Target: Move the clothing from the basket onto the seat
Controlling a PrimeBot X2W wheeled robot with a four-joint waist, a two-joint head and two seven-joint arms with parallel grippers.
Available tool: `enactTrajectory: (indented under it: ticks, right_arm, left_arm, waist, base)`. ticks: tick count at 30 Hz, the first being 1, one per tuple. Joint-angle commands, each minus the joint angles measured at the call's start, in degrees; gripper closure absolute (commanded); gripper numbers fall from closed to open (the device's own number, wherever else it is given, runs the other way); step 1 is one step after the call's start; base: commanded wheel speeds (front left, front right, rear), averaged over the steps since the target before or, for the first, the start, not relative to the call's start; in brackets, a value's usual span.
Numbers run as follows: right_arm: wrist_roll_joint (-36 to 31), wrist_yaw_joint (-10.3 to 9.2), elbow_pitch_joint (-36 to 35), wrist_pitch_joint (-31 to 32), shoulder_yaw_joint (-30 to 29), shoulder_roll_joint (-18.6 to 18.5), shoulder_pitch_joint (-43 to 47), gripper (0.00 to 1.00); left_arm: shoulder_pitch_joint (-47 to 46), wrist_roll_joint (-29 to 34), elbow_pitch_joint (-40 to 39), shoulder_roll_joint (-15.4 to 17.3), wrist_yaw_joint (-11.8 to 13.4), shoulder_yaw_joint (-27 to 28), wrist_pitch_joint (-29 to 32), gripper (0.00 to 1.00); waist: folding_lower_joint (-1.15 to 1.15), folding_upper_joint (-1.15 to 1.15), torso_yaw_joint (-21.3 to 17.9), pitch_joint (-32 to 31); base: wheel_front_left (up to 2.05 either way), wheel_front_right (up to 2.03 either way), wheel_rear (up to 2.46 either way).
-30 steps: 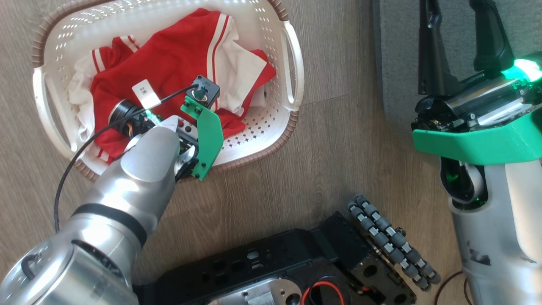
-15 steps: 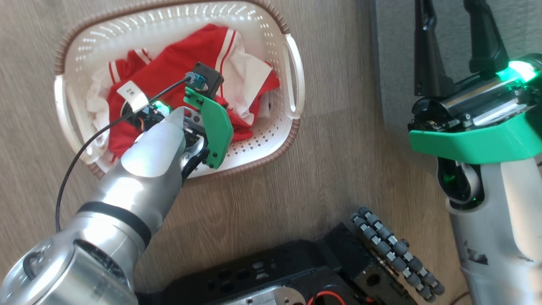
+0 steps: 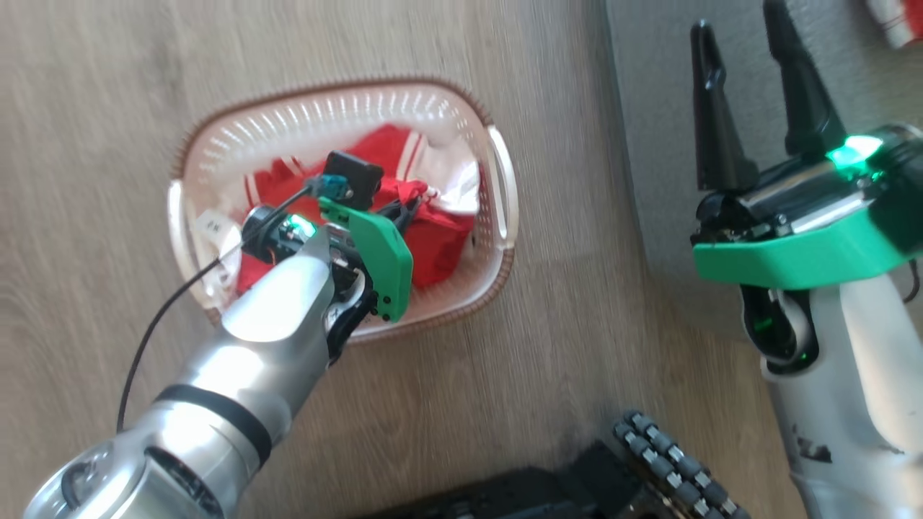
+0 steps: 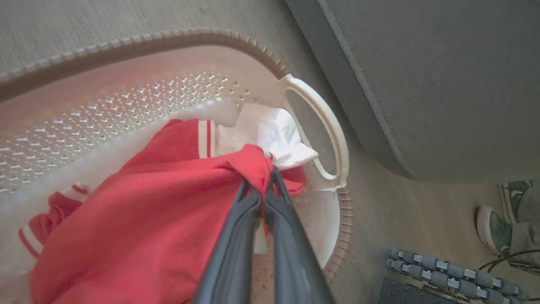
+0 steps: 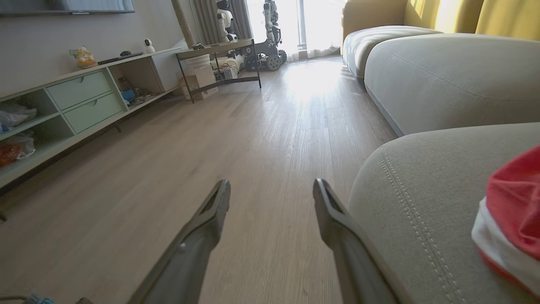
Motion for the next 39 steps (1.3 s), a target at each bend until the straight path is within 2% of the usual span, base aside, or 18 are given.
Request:
enactTrajectory:
  ticks: [1, 14, 23, 26, 33, 39]
  right_arm:
    - [0.47, -0.02, -1.19, -0.35, 1.08, -0.8, 2.5, 0.0]
    - [1.65, -0.02, 2.64, -0.35, 1.94, -4.13, 7.61, 0.0]
    - [2.77, -0.02, 4.8, -0.35, 2.08, -5.75, 12.26, 0.0]
    - [3.14, -0.02, 5.27, -0.35, 2.32, -6.04, 13.67, 0.0]
    - [4.22, -0.02, 6.73, -0.35, 3.12, -5.84, 18.08, 0.0]
    - [4.68, -0.02, 6.86, -0.35, 3.77, -5.38, 19.54, 0.0]
  left_arm:
    - [1.52, -1.27, -1.61, 0.37, -0.35, 0.26, -1.6, 1.0]
    - [7.99, -11.25, -6.89, 0.37, -0.35, -2.48, -11.3, 1.0]
    - [11.47, -16.36, -9.89, 0.37, -0.27, -5.28, -15.1, 1.0]
    - [11.78, -17.11, -11.15, 0.37, -0.08, -5.88, -16.19, 1.0]
    - [10.1, -15.59, -16.68, 0.37, 2.07, -6.57, -17.64, 1.0]
    - [7.11, -14.5, -18.9, 0.37, 3.1, -5.74, -17.74, 1.0]
  waist:
    - [0.0, 0.0, 1.2, -4.32]
    - [0.0, 0.0, 3.98, -19.57]
    - [0.0, 0.0, 6.45, -29.56]
    - [0.0, 0.0, 7.11, -32.21]
    - [0.0, 0.0, 9.54, -38.52]
    - [0.0, 0.0, 10.64, -40.42]
  base:
    - [0.0, 0.0, 0.0]
    - [0.0, 0.0, 0.0]
    - [0.0, 0.0, 0.0]
    - [0.0, 0.0, 0.0]
    - [0.0, 0.0, 0.0]
    - [0.0, 0.0, 0.0]
